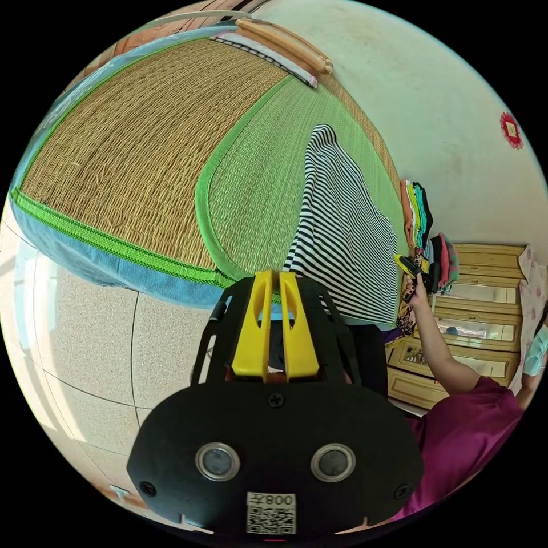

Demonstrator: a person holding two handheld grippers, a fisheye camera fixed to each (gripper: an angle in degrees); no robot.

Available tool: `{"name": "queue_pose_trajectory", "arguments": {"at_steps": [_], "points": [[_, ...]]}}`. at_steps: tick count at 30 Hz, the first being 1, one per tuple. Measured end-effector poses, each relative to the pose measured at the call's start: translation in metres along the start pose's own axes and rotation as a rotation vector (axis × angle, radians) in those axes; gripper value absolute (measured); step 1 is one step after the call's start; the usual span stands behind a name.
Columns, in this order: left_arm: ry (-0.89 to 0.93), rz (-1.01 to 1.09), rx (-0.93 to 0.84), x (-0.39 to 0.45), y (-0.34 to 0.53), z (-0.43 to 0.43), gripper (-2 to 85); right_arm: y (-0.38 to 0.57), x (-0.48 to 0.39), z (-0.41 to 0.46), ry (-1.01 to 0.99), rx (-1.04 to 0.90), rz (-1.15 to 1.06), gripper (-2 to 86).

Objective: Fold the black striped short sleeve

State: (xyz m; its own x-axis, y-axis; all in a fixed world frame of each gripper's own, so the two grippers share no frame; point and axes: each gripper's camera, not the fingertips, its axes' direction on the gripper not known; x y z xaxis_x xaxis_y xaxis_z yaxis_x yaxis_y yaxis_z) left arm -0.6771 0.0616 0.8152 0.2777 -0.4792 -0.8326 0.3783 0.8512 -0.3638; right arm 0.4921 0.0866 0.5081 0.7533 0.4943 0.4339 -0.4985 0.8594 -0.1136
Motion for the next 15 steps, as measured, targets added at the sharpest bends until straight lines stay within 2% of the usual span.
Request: {"name": "queue_pose_trajectory", "arguments": {"at_steps": [7, 15], "points": [[-0.014, 0.013, -0.004, -0.008, 0.006, -0.002, 1.2, 0.062, 0.009, -0.043, -0.023, 0.083, -0.03, 0.9], [0.007, 0.018, 0.037, -0.015, 0.011, -0.01, -0.4, 0.185, 0.031, -0.056, -0.094, -0.002, -0.011, 5.9]]}}
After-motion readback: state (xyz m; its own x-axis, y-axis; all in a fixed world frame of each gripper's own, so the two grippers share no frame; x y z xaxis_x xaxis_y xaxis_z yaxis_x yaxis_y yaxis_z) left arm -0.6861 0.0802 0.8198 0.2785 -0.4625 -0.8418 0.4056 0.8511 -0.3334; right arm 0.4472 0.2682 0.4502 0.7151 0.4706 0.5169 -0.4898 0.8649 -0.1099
